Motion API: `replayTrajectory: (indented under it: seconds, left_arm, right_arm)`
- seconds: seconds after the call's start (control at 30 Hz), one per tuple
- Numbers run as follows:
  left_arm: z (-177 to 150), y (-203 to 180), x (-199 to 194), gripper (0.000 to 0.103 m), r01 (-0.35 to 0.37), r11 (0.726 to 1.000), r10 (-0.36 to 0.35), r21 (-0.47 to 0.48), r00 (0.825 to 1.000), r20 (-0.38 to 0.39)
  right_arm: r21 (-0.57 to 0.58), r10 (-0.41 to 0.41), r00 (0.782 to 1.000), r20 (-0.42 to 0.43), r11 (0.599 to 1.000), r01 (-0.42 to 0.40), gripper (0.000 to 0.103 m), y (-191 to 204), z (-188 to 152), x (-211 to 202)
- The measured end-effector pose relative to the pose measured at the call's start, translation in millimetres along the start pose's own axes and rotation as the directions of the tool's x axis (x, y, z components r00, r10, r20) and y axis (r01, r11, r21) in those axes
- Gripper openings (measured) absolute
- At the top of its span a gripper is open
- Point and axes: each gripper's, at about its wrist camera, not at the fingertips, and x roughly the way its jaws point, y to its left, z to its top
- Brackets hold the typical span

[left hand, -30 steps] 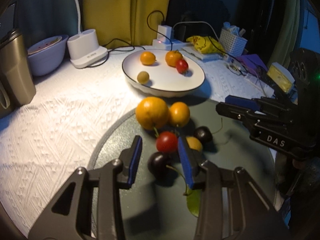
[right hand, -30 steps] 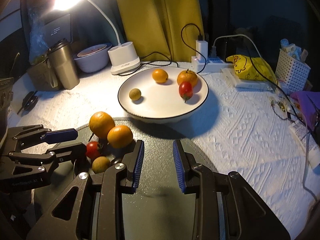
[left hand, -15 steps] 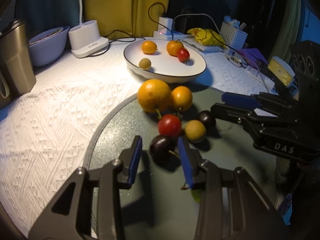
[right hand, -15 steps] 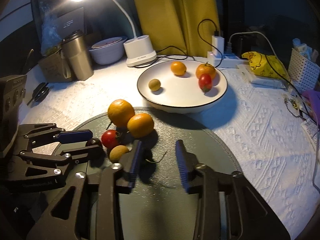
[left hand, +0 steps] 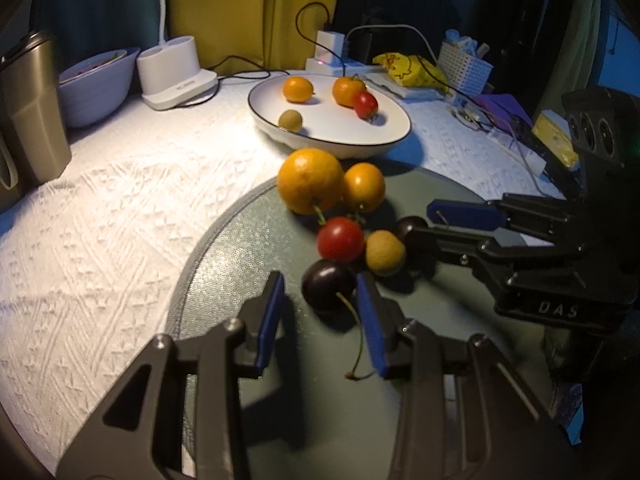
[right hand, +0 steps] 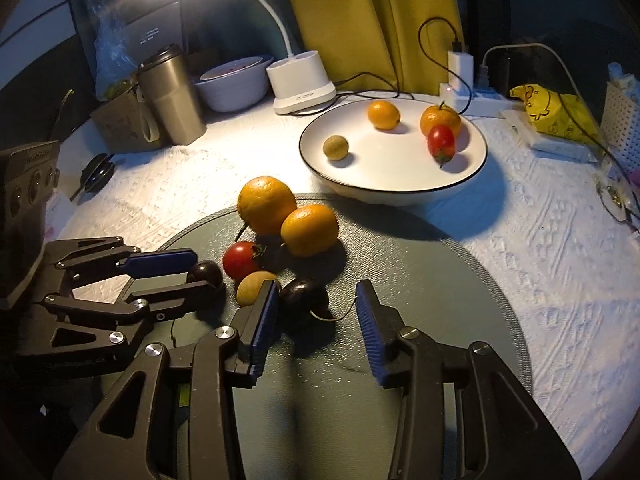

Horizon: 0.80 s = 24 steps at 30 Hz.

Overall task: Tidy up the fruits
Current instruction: 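Grasp a dark cherry with the right tool while the left tool grasps another dark cherry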

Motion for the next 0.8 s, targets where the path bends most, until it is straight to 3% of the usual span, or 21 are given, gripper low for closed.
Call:
replayTrajectory:
  seconds: [0.17, 0.33, 0.43, 0.8]
  left_arm:
    - [0, -1, 3, 0.039, 0.009, 1.0, -0.009, 0.007, 1.0, 0.0]
    - [0, -3, 4, 0.037, 0.018, 1.0, -0.018, 0.015, 1.0, 0.007]
    - [0, -5, 3, 0.031, 0.027, 0.999, -0.028, 0.024, 1.0, 0.013]
    - [4, -11, -6, 0.03, 0.031, 0.998, -0.032, 0.046, 0.999, 0.032]
  right_arm:
    - [-0.015, 0.022, 1.0, -0.02, 1.0, -0.023, 0.042, 5, -3, 5]
    - [-0.045, 0.041, 0.998, -0.037, 0.998, -0.043, 0.028, 14, -3, 9]
    - [-0.048, 0.043, 0.998, -0.039, 0.998, -0.045, 0.028, 15, -3, 9]
    - [-0.043, 0.025, 1.0, -0.01, 0.999, -0.026, 0.028, 14, -3, 0]
